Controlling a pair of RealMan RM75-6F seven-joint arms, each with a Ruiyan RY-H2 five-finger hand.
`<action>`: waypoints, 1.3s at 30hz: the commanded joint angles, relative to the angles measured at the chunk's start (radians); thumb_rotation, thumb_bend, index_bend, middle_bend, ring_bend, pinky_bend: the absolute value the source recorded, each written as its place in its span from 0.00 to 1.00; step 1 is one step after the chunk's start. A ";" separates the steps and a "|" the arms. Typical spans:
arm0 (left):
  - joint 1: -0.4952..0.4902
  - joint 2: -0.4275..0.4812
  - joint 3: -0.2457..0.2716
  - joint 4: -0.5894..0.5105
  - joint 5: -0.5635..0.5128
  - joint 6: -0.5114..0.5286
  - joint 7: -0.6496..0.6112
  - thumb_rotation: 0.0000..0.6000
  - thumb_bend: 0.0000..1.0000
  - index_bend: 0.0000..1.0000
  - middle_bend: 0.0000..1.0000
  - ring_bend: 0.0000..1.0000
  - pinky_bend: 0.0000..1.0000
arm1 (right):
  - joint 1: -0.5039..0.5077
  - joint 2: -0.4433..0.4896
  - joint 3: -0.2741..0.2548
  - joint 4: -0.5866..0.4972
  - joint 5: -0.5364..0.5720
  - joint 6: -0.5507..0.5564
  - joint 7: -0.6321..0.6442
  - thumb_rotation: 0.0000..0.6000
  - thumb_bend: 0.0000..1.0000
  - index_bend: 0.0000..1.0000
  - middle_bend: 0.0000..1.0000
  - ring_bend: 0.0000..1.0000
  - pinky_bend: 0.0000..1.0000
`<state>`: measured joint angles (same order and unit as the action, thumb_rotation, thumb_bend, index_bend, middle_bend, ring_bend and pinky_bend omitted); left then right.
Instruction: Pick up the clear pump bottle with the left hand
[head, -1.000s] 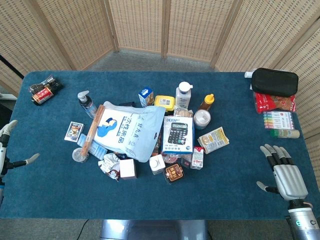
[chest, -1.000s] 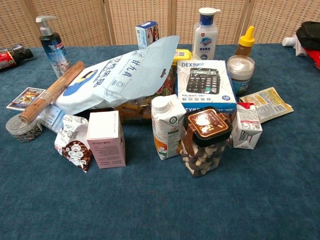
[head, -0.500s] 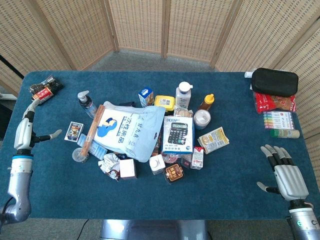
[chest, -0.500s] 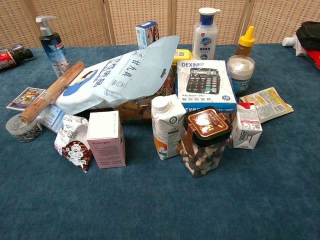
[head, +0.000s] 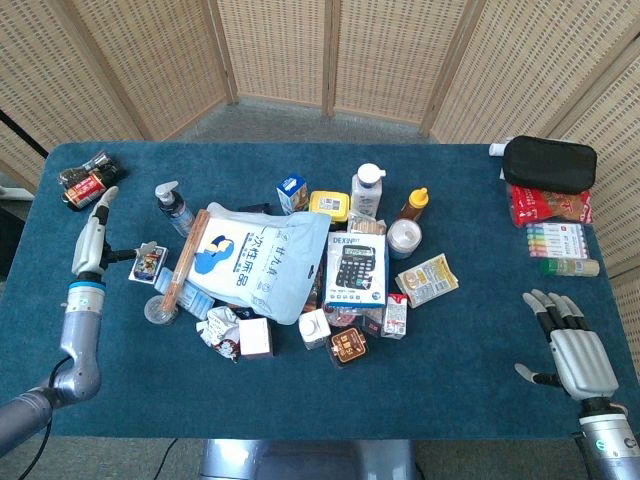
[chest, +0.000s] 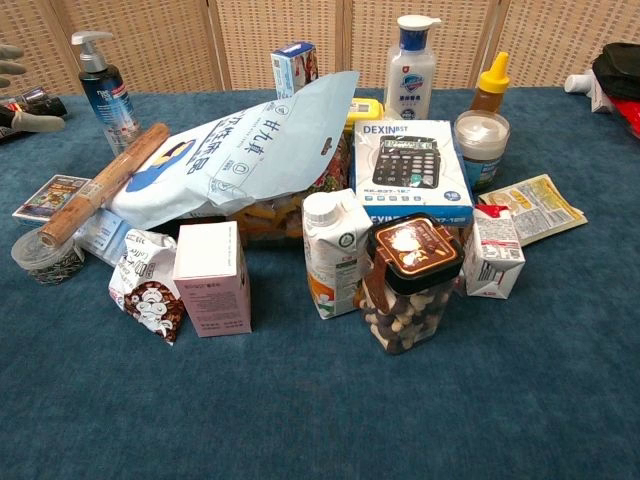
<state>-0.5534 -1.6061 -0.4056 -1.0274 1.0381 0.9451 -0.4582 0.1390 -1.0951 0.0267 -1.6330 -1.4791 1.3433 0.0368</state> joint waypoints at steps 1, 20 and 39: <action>-0.048 -0.055 -0.026 0.078 -0.021 -0.036 -0.015 1.00 0.00 0.00 0.00 0.00 0.00 | 0.005 -0.002 0.004 0.008 0.013 -0.015 0.009 1.00 0.00 0.00 0.00 0.00 0.00; -0.296 -0.336 -0.085 0.476 0.007 -0.121 -0.123 1.00 0.00 0.28 0.16 0.16 0.13 | 0.031 -0.017 0.027 0.071 0.086 -0.089 0.067 1.00 0.00 0.00 0.00 0.00 0.00; -0.297 -0.364 -0.097 0.529 0.057 0.105 -0.169 1.00 0.13 0.87 0.93 0.81 0.71 | 0.011 -0.004 0.022 0.072 0.082 -0.067 0.079 1.00 0.00 0.00 0.00 0.00 0.00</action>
<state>-0.8677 -2.0004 -0.4954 -0.4587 1.0888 1.0181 -0.6242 0.1503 -1.0990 0.0485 -1.5605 -1.3965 1.2764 0.1156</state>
